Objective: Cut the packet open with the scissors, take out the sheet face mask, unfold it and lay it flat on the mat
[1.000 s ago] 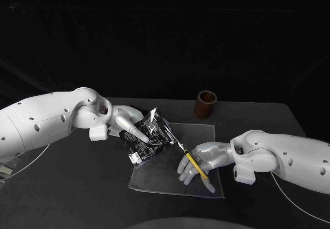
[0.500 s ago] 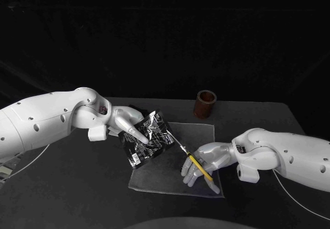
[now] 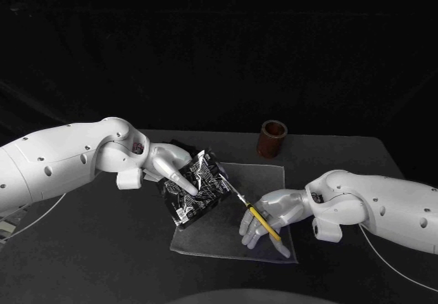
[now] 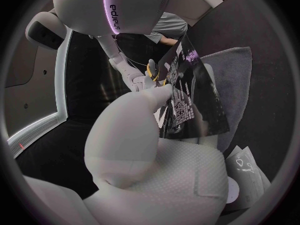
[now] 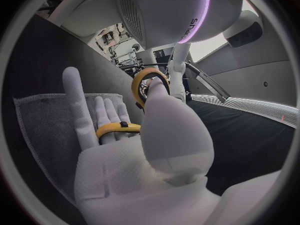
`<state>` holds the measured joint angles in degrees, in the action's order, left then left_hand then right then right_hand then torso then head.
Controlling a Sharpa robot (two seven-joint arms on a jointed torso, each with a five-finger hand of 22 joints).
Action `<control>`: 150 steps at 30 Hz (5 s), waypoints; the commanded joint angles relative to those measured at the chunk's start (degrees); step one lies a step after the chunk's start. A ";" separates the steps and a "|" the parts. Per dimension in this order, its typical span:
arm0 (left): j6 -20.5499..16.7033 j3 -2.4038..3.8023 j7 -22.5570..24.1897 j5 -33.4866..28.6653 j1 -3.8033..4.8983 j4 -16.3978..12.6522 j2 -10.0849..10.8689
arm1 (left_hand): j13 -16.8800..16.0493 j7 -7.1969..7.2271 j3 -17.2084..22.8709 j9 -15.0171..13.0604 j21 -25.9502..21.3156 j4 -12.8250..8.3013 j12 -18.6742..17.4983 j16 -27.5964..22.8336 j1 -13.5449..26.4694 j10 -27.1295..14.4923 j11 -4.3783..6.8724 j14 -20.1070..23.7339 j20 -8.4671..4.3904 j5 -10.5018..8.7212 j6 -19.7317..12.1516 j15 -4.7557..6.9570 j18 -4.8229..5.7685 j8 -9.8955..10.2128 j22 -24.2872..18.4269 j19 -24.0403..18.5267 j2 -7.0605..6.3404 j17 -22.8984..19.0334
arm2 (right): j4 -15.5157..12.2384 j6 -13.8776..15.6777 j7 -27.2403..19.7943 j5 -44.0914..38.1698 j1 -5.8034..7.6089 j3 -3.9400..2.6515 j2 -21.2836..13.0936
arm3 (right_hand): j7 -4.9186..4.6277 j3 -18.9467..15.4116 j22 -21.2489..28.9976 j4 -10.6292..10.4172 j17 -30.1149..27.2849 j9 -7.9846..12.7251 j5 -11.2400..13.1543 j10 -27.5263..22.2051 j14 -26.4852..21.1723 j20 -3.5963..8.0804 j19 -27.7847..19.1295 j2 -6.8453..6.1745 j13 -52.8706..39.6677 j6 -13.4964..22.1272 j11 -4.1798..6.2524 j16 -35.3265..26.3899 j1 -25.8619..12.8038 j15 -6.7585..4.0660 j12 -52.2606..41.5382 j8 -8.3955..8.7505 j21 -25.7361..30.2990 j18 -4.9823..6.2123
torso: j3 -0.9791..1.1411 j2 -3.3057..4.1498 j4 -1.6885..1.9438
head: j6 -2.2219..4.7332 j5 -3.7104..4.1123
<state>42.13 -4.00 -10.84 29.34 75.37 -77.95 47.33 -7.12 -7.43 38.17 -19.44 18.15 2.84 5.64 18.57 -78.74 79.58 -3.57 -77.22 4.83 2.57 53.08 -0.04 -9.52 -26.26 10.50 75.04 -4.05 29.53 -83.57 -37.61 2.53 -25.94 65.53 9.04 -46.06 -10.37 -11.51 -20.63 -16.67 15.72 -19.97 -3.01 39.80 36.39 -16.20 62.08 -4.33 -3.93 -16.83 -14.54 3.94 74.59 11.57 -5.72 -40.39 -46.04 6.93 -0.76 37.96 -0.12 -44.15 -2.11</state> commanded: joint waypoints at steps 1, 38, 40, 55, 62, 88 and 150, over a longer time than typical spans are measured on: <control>3.06 -0.06 -0.25 0.19 -0.05 -0.42 -0.04 | -0.08 -0.03 0.04 -9.00 0.37 0.05 0.37 0.34 -0.34 0.61 0.39 0.06 -0.11 0.19 0.35 0.36 -0.81 -0.11 0.08 0.35 0.13 0.09 | 0.25 0.41 -1.69 1.90 0.14 -0.24 0.22 | -0.52 0.43 0.06 0.04 -0.09 -0.09 0.21 -0.05 -0.49 -0.10 -0.42 -0.13 -0.05 7.43 -0.28 -0.20 -0.20 0.06 -0.30 -0.26 -0.32 3.63 | 0.04 0.01 -0.03 | -0.05 -0.04; 4.93 -0.02 -0.13 1.08 -0.05 -0.96 0.28 | -0.14 0.00 0.01 -9.13 0.47 -0.02 0.40 0.41 -0.37 0.65 0.43 0.05 -0.16 0.19 0.44 0.40 -0.80 -0.10 0.14 0.39 0.03 0.25 | 3.37 0.54 -2.71 4.75 1.39 -0.39 2.01 | -0.85 -0.24 0.63 1.09 1.47 0.44 0.30 8.18 8.65 1.54 0.55 2.71 -0.94 0.45 2.24 4.22 1.27 -1.92 -6.11 -4.06 -1.34 3.95 | 0.03 -0.05 -0.03 | -0.68 -0.17; 4.94 -0.02 -0.15 1.12 -0.05 -0.96 0.32 | -0.14 0.00 0.01 -9.13 0.47 -0.02 0.40 0.41 -0.37 0.65 0.43 0.05 -0.16 0.19 0.44 0.40 -0.80 -0.10 0.14 0.39 0.03 0.25 | 3.19 1.49 -3.12 4.94 1.40 -0.39 1.81 | -1.98 -0.91 0.89 1.72 2.08 0.76 0.20 13.84 13.68 3.09 1.47 3.90 -1.66 -4.29 4.30 6.98 1.90 -3.80 -9.06 -5.16 -1.48 3.82 | 0.03 -0.04 -0.07 | -0.73 -0.22; 5.24 -0.02 -0.26 1.17 -0.05 -0.87 0.51 | -0.18 0.02 0.00 -9.19 0.52 -0.04 0.42 0.45 -0.38 0.66 0.44 0.05 -0.18 0.19 0.48 0.41 -0.80 -0.09 0.18 0.41 -0.01 0.33 | 2.48 4.82 -4.57 4.24 1.41 -0.38 0.78 | 2.60 -6.25 3.70 4.35 7.14 2.34 0.18 31.03 31.18 9.03 5.86 9.73 -5.15 -26.85 10.54 16.03 4.29 -10.14 -16.30 -3.36 1.47 3.72 | 0.10 -0.02 -0.12 | -1.07 -0.33; 5.39 -0.02 -0.27 1.18 -0.05 -0.87 0.52 | -0.18 0.02 0.00 -9.19 0.52 -0.04 0.42 0.45 -0.38 0.66 0.44 0.05 -0.18 0.19 0.48 0.41 -0.80 -0.09 0.18 0.41 -0.01 0.33 | 1.93 6.74 -4.92 2.10 1.41 -0.38 0.57 | 5.66 -9.29 3.02 5.14 12.68 -0.68 0.16 37.29 37.32 11.86 9.76 11.83 -9.57 -33.52 13.62 21.43 6.09 -13.15 -21.04 -4.58 -0.07 3.66 | 0.07 -0.03 -0.10 | -1.42 -0.31; 4.42 -0.03 -0.09 1.17 -0.05 -0.63 0.80 | -0.26 0.04 0.01 -9.33 0.63 -0.01 0.46 0.53 -0.35 0.70 0.46 0.06 -0.21 0.20 0.55 0.43 -0.78 -0.04 0.25 0.41 -0.01 0.54 | -4.54 14.38 -6.32 2.08 0.80 -0.15 -4.05 | -0.29 -14.97 -1.21 7.08 19.32 -8.15 0.17 20.28 29.09 7.46 1.77 13.84 -10.32 -21.55 7.60 12.32 4.18 -8.18 -7.78 14.68 -2.30 3.70 | 0.02 -0.10 -0.19 | -1.13 -0.20; 2.92 0.17 1.12 -1.18 -0.02 0.92 1.93 | -0.38 0.06 0.13 -9.57 0.77 -0.06 0.46 0.61 -0.38 0.66 0.48 0.16 -0.27 0.20 0.58 0.46 -0.77 0.11 0.37 0.33 -0.09 0.87 | -8.85 35.73 -7.07 9.93 -2.41 0.76 -6.43 | 11.29 41.49 -42.20 9.46 38.48 -27.50 0.21 45.25 45.61 16.36 17.35 -10.41 -61.59 -34.34 18.94 38.75 -7.29 -18.17 -65.72 -26.73 -32.70 -2.19 | 0.04 -0.06 -0.06 | -1.13 0.79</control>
<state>45.06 -3.87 -10.55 28.89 75.33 -77.01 49.28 -7.44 -7.28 38.16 -19.43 18.56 2.83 5.77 19.01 -78.66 79.75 -3.39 -77.20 4.65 2.53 53.26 -0.03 -9.33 -26.04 10.79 75.23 -4.14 30.36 -92.30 -5.48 -3.31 -17.25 63.14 9.83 -52.54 0.92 30.58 -62.19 -6.86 53.55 -46.81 -3.11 76.18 80.61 -0.87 78.07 -14.50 -44.48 -50.70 2.79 41.91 68.44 -5.76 -54.40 -66.67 -78.39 1.56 -0.68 37.92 -0.19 -45.35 -1.36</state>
